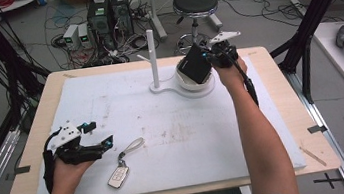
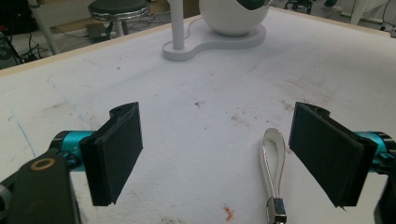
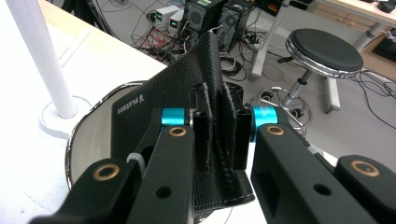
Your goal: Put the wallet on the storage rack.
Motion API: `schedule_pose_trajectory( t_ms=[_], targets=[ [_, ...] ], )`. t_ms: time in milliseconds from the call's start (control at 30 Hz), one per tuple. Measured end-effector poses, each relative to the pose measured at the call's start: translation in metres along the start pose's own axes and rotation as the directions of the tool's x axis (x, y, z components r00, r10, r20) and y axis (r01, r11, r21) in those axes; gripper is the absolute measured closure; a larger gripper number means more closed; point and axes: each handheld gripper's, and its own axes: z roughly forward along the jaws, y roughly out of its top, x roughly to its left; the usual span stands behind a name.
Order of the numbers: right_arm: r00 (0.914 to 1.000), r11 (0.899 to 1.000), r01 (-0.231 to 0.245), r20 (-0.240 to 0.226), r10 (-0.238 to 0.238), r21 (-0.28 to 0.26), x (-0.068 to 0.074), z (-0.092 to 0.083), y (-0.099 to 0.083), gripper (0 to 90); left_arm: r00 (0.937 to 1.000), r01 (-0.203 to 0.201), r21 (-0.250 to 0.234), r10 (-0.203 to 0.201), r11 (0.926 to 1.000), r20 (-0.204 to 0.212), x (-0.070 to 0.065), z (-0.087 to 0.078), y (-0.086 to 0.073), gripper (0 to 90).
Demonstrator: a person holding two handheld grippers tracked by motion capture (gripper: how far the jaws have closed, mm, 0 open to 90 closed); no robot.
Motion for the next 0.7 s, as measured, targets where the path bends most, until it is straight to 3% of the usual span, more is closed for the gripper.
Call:
schedule_pose_trajectory(
  t_ms=[300, 400, 467, 500, 700],
  targets=[
    [0.9999, 1.0, -0.011, -0.005, 0.011, 0.017, 0.003, 0.003, -0.01, 82.4, 1.0, 0.0, -0.001, 0.0, 1.0, 0.001, 0.0, 0.0, 0.0, 17.4],
    [0.9995, 0.999, -0.031, 0.005, 0.031, 0.041, 0.003, 0.003, -0.011, 67.3, 1.0, 0.0, -0.002, 0.0, 1.0, 0.001, 0.0, 0.0, 0.0, 17.4],
    [0.999, 0.998, -0.044, -0.007, 0.044, 0.038, 0.002, 0.003, -0.011, 63.6, 1.0, -0.001, -0.001, 0.001, 1.0, 0.002, 0.0, 0.0, 0.0, 17.4],
    [0.9985, 0.998, -0.054, -0.001, 0.054, 0.032, 0.002, 0.001, -0.01, 57.2, 1.0, -0.001, 0.001, 0.001, 1.0, 0.003, 0.0, 0.0, 0.0, 17.4],
    [0.9964, 0.996, -0.084, 0.008, 0.084, 0.005, -0.001, -0.011, -0.007, 47.4, 1.0, 0.0, -0.001, 0.0, 1.0, 0.003, 0.0, 0.001, 0.001, 17.4]
  ],
)
